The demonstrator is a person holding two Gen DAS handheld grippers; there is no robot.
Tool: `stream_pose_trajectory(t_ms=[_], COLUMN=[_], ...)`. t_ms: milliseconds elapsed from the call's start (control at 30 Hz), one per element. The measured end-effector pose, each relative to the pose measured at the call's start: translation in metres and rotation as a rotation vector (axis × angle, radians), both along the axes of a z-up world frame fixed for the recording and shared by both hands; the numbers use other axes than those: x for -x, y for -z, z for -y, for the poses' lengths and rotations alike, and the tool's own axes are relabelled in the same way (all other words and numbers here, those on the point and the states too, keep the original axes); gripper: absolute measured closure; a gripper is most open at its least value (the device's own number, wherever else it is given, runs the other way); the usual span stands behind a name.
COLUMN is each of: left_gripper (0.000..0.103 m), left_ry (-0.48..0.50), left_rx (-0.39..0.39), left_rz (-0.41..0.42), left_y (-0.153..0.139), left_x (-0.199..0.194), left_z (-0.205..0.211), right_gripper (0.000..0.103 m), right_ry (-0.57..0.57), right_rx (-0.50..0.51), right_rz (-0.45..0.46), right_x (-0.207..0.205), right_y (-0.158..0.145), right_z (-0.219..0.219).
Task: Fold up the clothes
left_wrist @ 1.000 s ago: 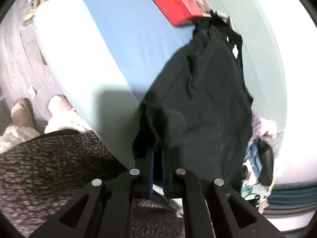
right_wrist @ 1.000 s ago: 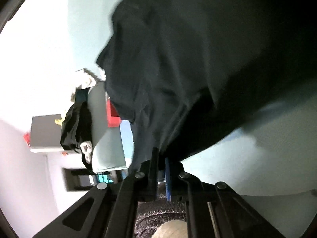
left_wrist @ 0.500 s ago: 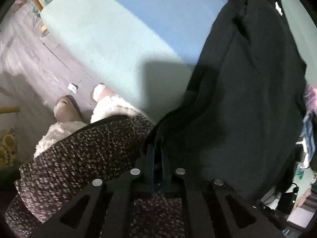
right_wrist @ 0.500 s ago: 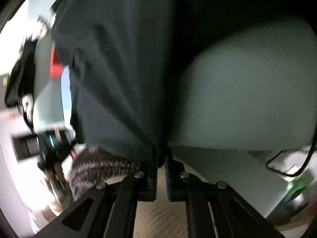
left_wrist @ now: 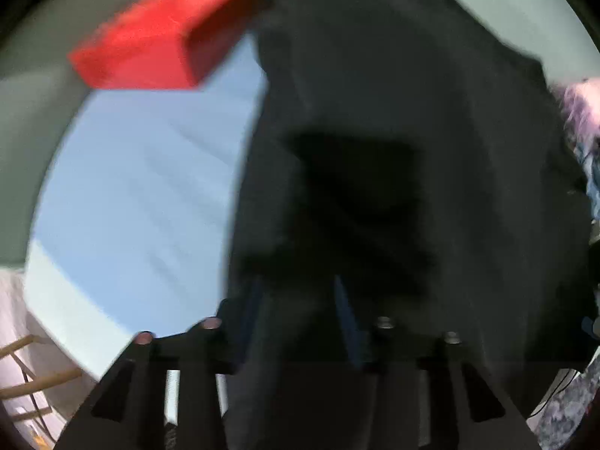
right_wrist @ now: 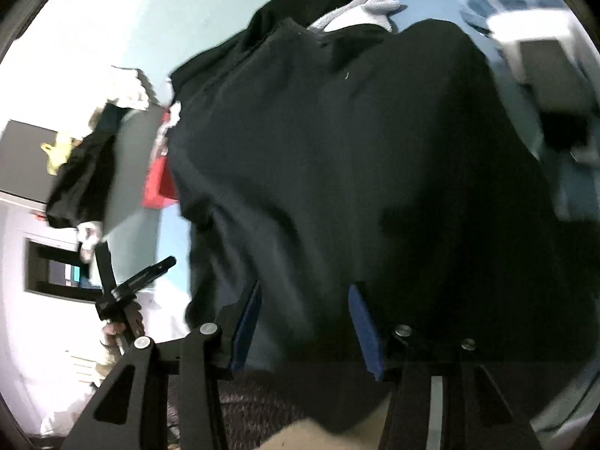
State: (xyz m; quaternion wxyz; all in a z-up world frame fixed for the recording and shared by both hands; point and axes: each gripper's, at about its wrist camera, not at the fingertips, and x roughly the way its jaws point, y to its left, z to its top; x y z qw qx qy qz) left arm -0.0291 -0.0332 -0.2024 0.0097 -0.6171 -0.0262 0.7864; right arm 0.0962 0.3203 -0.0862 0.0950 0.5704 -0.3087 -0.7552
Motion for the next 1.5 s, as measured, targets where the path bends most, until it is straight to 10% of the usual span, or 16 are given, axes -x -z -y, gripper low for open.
stream_pose_trajectory(t_ms=[200,500,600,667,733,800,900,967,1033,1200,1300,1400,1500], left_gripper=[0.102,0.103,0.102,0.091,0.047,0.035,0.060,0.095,0.097,0.096,0.088,0.055,0.042], left_ry=[0.080,-0.274,-0.220,-0.173,-0.115,-0.028,0.059,0.027,-0.060,-0.092,-0.108,-0.147,-0.171], left_rx=[0.115,-0.001,-0.026,-0.117,-0.146,-0.083,0.102,0.055,-0.081,-0.099,-0.082,-0.062,-0.164], left_rz=[0.089,0.090,0.010,0.022,0.028,0.039,0.070,0.065,0.102,0.103,0.117,0.083,-0.018], left_y=[0.026,0.012,-0.003,-0.004,0.000,0.012,0.038,0.034,0.029,0.032,0.028,0.012,-0.013], left_x=[0.002,-0.010,-0.010,-0.003,0.003,0.008,-0.001,-0.009,-0.016,-0.038,-0.034,-0.024,-0.009], left_z=[-0.007,0.119,0.108,0.087,0.061,0.029,0.000,0.009,0.040,0.062,0.059,0.054,0.053], right_gripper=[0.050,0.052,0.053,0.053,0.053,0.053,0.053,0.053,0.053,0.053,0.052,0.052,0.053], right_ry=[-0.079,-0.077,-0.072,-0.059,-0.071,-0.087,-0.104,-0.106,-0.110,-0.084,-0.058,-0.030,0.009], right_rx=[-0.137,-0.279,-0.252,-0.229,-0.239,-0.258,-0.262,-0.244,-0.239,-0.242,-0.246,-0.256,-0.296], right_rz=[0.069,0.086,0.094,0.087,0.064,0.044,0.032,0.028,0.026,0.042,0.049,0.015,-0.070], right_x=[0.027,0.028,0.028,0.032,0.039,0.046,0.053,0.051,0.047,0.043,0.042,0.049,0.070], right_y=[0.026,0.042,0.044,0.043,0.037,0.031,0.027,0.026,0.027,0.030,0.027,0.017,-0.006], right_z=[0.020,0.009,0.003,-0.001,0.001,0.004,0.012,0.013,0.012,-0.007,-0.029,-0.047,-0.065])
